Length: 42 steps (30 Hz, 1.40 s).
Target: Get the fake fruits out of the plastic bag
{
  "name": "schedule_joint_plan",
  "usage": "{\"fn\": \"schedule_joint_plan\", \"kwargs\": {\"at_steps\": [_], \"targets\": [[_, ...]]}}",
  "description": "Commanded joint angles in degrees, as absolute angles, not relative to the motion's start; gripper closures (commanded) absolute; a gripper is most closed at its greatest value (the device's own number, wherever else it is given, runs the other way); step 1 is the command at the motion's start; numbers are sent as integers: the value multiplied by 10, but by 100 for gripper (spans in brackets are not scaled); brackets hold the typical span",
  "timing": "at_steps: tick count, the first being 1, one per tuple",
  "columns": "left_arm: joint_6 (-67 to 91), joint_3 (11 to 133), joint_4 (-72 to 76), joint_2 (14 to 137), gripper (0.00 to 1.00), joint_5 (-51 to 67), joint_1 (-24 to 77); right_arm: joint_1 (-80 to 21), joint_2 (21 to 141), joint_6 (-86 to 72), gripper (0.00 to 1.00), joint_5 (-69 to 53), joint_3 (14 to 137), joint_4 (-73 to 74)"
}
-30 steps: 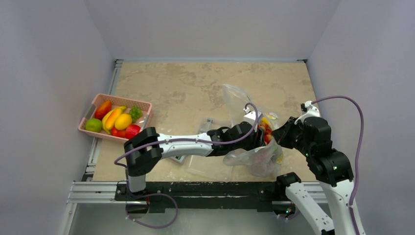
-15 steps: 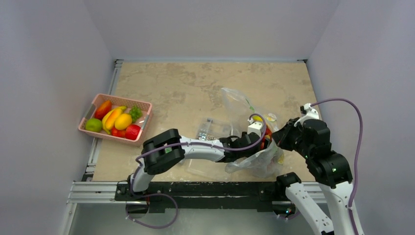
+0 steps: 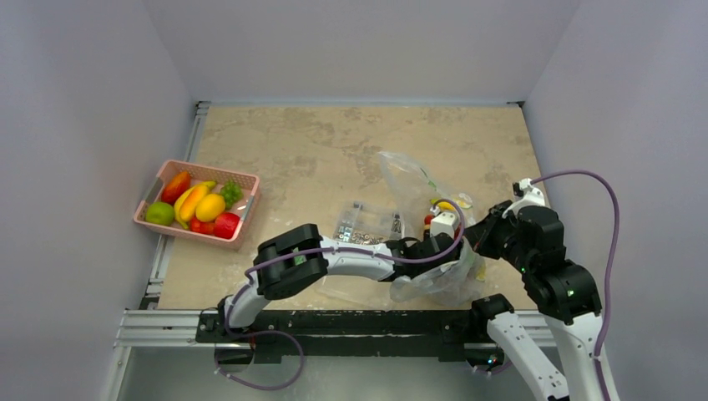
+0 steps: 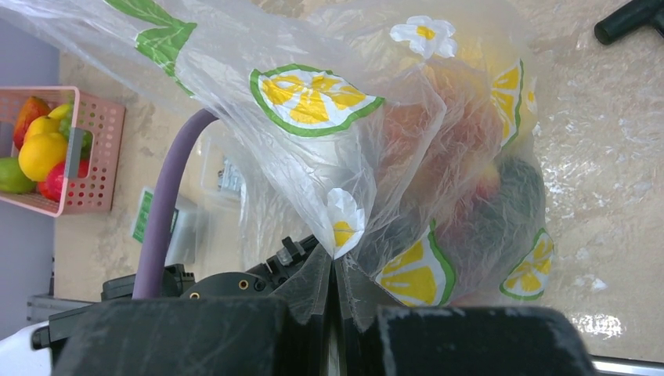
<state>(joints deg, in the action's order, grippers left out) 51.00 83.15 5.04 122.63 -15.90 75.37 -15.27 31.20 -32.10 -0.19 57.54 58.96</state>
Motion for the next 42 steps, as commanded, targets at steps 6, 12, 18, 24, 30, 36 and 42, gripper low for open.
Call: {"fn": "schedule_joint_plan", "kwargs": {"at_steps": [6, 12, 18, 24, 30, 36, 42], "targets": [[431, 800, 52, 1165, 69, -147, 749, -151, 296, -323, 100, -4, 543, 576], [423, 782, 68, 1109, 81, -110, 739, -151, 291, -330, 100, 8, 533, 571], [427, 763, 92, 1070, 87, -93, 733, -151, 283, -322, 100, 29, 531, 573], [382, 745, 74, 1008, 95, -78, 732, -151, 269, -325, 100, 42, 511, 558], [343, 722, 50, 947, 95, -63, 726, -151, 262, -328, 100, 61, 510, 553], [340, 719, 31, 934, 88, -54, 724, -151, 270, -323, 100, 46, 516, 556], [401, 742, 48, 1011, 76, -4, 726, -151, 267, -320, 100, 49, 534, 565]]}}
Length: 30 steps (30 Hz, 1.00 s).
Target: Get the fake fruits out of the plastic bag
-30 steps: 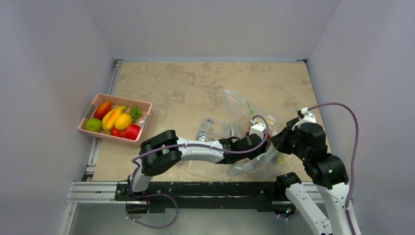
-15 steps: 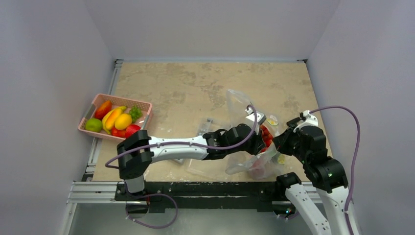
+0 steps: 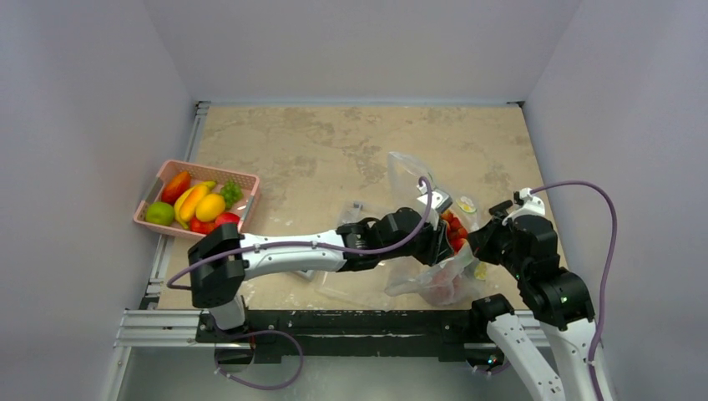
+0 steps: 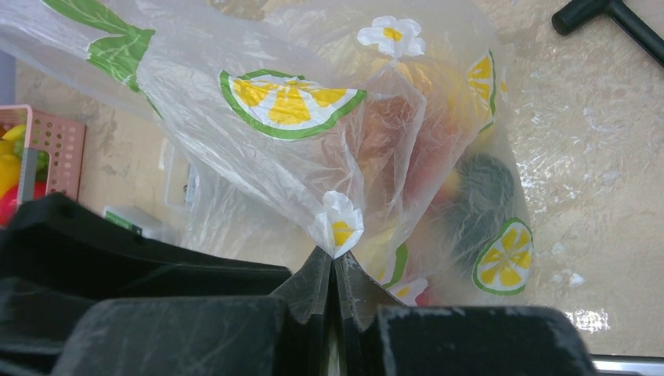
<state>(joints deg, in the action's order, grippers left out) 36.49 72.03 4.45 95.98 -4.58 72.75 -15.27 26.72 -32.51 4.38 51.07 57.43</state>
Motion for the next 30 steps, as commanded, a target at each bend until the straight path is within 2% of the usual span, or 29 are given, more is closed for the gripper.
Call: {"fn": "schedule_joint_plan", "kwargs": {"at_steps": [1, 3, 5, 11, 18, 21, 30], "targets": [[408, 748, 47, 1025, 76, -3, 726, -151, 265, -319, 100, 50, 534, 567], [422, 756, 43, 1047, 72, -3, 728, -151, 260, -319, 100, 49, 533, 567], [425, 766, 29, 1064, 63, -3, 732, -151, 256, -319, 100, 48, 529, 565], [432, 775, 10, 1092, 30, -13, 753, -151, 254, -321, 100, 48, 517, 556], [443, 792, 1, 1128, 26, -21, 772, -151, 256, -317, 100, 44, 522, 560], [454, 796, -17, 1143, 20, -25, 779, -151, 252, -316, 100, 44, 520, 557], [455, 791, -46, 1166, 15, -52, 782, -151, 256, -319, 100, 46, 516, 551]]}}
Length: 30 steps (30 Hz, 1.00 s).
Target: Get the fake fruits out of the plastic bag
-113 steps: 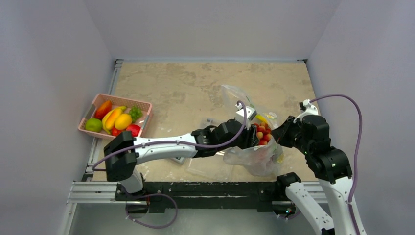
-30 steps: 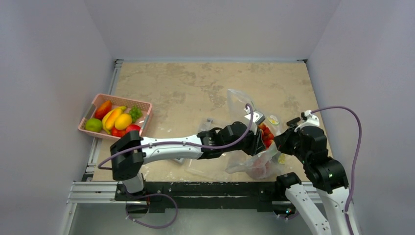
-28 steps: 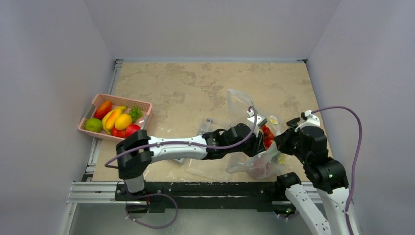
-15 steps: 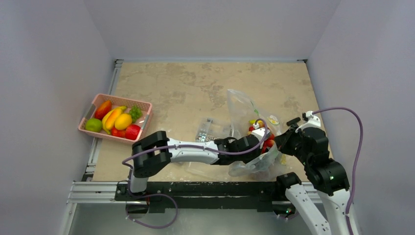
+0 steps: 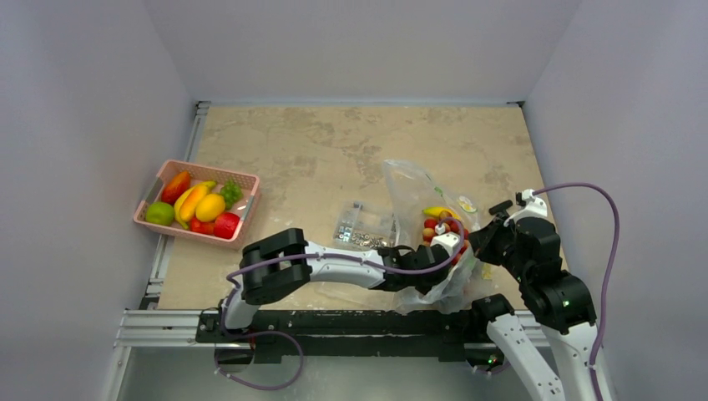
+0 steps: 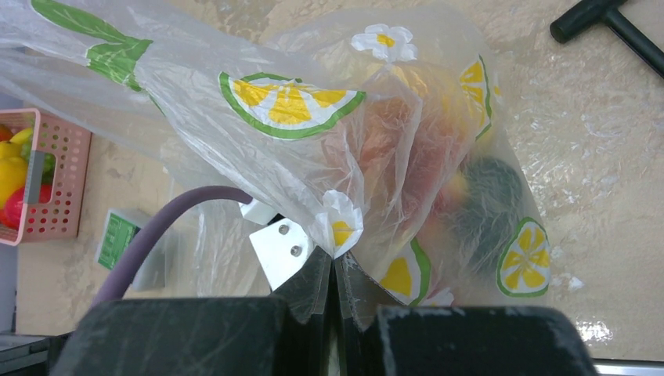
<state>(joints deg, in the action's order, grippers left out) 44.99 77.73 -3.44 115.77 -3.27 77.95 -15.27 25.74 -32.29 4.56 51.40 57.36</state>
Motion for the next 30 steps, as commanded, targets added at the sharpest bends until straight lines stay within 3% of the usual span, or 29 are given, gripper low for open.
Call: {"fn": "schedule_joint_plan", "kwargs": {"at_steps": [1, 4, 8, 11, 13, 16, 21, 30], "targets": [[455, 794, -48, 1169, 14, -54, 782, -151, 256, -318, 100, 45, 516, 551], [451, 794, -47, 1172, 19, -58, 781, -151, 257, -318, 100, 44, 517, 554], [426, 793, -35, 1159, 42, -66, 778, -151, 254, -318, 100, 46, 520, 558], [413, 788, -23, 1143, 49, -73, 778, -151, 251, -318, 100, 45, 518, 558], [411, 787, -26, 1132, 44, -78, 777, -151, 250, -318, 100, 42, 514, 556], [413, 786, -32, 1126, 25, -77, 774, -151, 250, -318, 100, 41, 512, 551], [410, 788, -30, 1119, 5, -94, 773, -151, 254, -317, 100, 40, 512, 548], [400, 850, -35, 1170, 7, -76, 764, -151, 254, -316, 100, 38, 511, 545]]}}
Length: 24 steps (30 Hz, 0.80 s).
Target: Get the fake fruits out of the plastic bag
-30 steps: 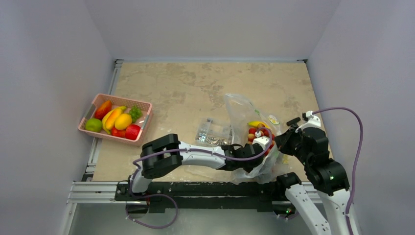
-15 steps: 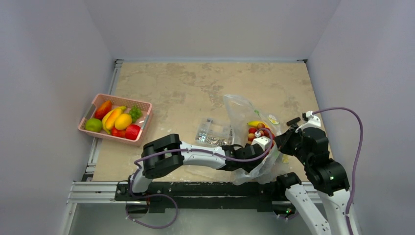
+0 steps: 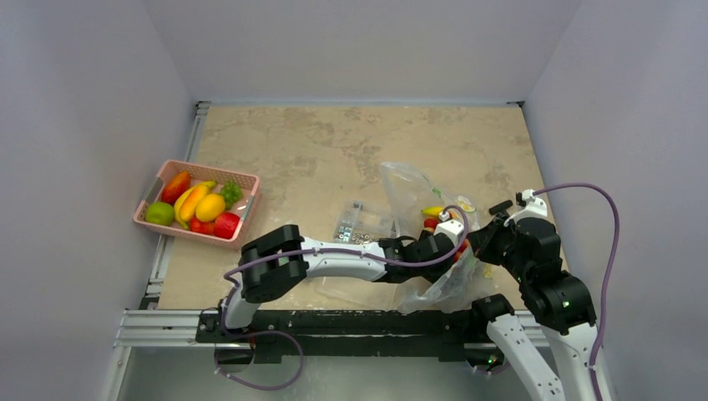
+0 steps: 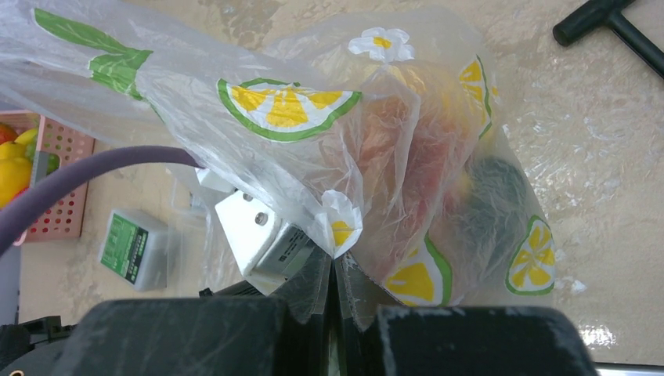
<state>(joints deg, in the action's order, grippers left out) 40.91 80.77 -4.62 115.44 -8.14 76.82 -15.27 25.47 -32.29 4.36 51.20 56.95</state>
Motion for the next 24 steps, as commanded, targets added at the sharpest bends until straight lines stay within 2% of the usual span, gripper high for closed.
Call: {"fn": "schedule_joint_plan", "kwargs": {"at_steps": [1, 6, 13, 24], "targets": [[403, 849, -32, 1173, 8, -74, 764, -151, 254, -316, 100, 38, 510, 545], [412, 850, -28, 1192, 19, -71, 764, -151, 256, -316, 100, 38, 509, 544], [429, 841, -37, 1202, 15, -68, 764, -151, 257, -315, 100, 37, 508, 541], [403, 840, -42, 1176, 61, -61, 763, -151, 253, -314, 100, 38, 506, 540]]}}
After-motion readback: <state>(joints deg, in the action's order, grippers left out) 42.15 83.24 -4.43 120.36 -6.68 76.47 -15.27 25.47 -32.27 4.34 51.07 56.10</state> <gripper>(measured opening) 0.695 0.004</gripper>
